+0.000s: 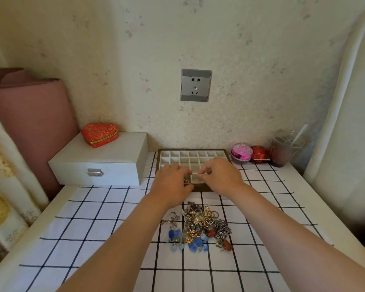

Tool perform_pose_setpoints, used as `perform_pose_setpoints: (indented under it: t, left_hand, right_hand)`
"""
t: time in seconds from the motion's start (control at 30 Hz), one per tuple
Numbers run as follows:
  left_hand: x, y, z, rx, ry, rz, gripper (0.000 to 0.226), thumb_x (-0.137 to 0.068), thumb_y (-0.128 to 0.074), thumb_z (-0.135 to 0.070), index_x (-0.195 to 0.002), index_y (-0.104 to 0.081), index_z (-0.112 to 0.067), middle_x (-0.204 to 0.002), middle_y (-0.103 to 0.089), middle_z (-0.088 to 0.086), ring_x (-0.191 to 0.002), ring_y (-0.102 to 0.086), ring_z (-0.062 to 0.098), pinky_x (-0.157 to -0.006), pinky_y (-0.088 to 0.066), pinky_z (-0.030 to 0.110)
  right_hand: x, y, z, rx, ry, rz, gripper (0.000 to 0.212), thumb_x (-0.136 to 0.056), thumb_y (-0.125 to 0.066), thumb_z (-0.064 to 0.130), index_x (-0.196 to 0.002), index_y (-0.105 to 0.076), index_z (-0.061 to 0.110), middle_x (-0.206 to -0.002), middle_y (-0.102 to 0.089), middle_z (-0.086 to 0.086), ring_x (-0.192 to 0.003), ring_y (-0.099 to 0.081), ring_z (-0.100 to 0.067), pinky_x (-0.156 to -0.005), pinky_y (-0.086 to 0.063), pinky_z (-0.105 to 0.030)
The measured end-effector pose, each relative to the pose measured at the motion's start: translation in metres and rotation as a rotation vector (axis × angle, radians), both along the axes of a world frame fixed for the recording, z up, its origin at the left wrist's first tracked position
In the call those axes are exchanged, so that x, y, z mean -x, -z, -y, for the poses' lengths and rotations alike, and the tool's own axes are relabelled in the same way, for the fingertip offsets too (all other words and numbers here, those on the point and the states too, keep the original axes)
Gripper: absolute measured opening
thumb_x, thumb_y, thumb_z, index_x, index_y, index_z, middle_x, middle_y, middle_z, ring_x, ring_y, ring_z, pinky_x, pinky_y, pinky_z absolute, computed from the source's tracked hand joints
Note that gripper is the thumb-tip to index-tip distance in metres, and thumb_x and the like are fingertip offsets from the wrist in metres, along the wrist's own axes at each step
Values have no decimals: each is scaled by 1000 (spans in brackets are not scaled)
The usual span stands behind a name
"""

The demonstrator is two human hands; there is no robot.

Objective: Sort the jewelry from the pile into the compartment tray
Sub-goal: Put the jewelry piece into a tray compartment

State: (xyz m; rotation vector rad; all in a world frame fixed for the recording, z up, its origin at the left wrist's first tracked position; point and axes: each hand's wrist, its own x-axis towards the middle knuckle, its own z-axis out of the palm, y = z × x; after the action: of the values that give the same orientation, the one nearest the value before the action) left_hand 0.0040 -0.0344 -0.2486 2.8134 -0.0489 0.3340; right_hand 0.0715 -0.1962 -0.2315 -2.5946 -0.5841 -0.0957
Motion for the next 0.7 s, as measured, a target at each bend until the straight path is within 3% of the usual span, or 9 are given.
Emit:
perform_pose_setpoints:
  t: [0.2, 0.3, 0.4, 0.7]
  left_hand:
    - [-3, 9, -6, -13, 29, 16, 41, -90, -63, -38, -130, -57, -30, -133, -50, -6, -121, -47, 18, -101, -40, 37]
    - [-3, 10, -7, -5, 33, 13, 39, -90, -65, -37, -128, -60, -29, -137, -49, -4, -122, -48, 18, -102, -41, 38]
    - [-1, 9, -10, -4, 29, -18, 33, -92, -64, -35, -124, -63, -29, -147, -44, 0, -130, -44, 21, -108, -37, 41]
    - [18, -3, -14, 59, 57, -78, 20, -89, -70, -30, -108, -71, -28, -134, -48, -4, -123, -46, 17, -104, -38, 35]
  right_hand:
    - [-6, 2, -12, 75, -97, -4, 13, -93, -65, 37, -91, -78, 36, -76, -54, 18, -80, -58, -8, -67, -45, -28]
    - [-10, 1, -8, 94, -125, -51, 16, -94, -61, 36, -89, -76, 34, -83, -66, 16, -82, -62, -9, -65, -46, -27]
    - [-7, -6, 4, 155, -143, -68, 18, -89, -59, 38, -96, -76, 39, -92, -69, 21, -87, -63, -4, -76, -51, -28]
    - [28, -14, 19, 333, -240, -73, 34, -94, -63, 24, -120, -66, 44, -111, -68, 14, -103, -62, -11, -88, -50, -30]
